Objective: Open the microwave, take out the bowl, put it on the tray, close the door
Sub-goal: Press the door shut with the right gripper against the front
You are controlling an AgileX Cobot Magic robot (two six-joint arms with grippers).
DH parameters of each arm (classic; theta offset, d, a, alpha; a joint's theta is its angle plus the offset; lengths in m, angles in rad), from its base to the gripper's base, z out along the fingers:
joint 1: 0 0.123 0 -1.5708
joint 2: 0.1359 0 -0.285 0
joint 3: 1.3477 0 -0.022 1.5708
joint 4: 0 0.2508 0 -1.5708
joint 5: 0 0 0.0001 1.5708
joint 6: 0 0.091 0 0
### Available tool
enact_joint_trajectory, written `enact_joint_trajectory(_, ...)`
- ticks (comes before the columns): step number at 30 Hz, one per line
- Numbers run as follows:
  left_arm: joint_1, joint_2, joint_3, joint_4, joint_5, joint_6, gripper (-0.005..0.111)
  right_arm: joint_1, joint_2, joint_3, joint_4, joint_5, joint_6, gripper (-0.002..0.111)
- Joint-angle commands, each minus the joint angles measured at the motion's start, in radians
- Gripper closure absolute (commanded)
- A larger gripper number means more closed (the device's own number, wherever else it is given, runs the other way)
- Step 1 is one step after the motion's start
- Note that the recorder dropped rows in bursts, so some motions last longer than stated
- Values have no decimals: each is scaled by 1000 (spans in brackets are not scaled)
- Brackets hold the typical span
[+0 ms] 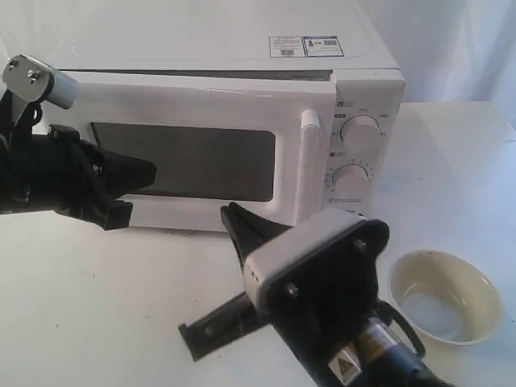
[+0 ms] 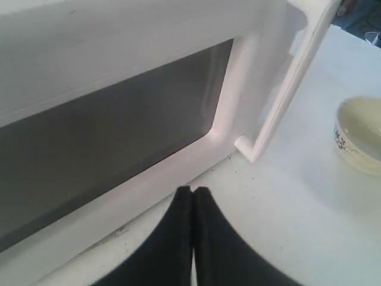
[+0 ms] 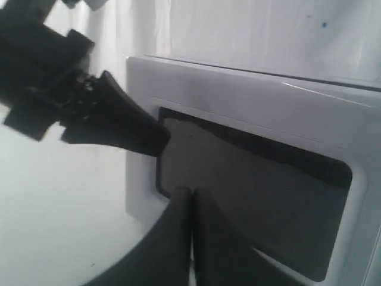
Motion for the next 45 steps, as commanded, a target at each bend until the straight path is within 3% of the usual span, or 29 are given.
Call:
enact_joint_trajectory(1,0,-46,50,-21,10,-13,107,-103,92,-104,10,-17,-11,108)
enact_joint_trajectory(6,0,-83,93,-38,15,-13,107,-232,164,-200,10,-17,-5,108)
enact_joint_trajectory(13,0,-87,110,-53,56,-13,107,-303,236,-292,6,-17,38,108)
enact_joint_trajectory(32,0,-87,128,-57,96,-10,107,-421,359,-440,2,-17,38,108)
enact_joint_trajectory(45,0,-87,128,-59,125,-29,107,-432,368,-493,-1,-17,32,108)
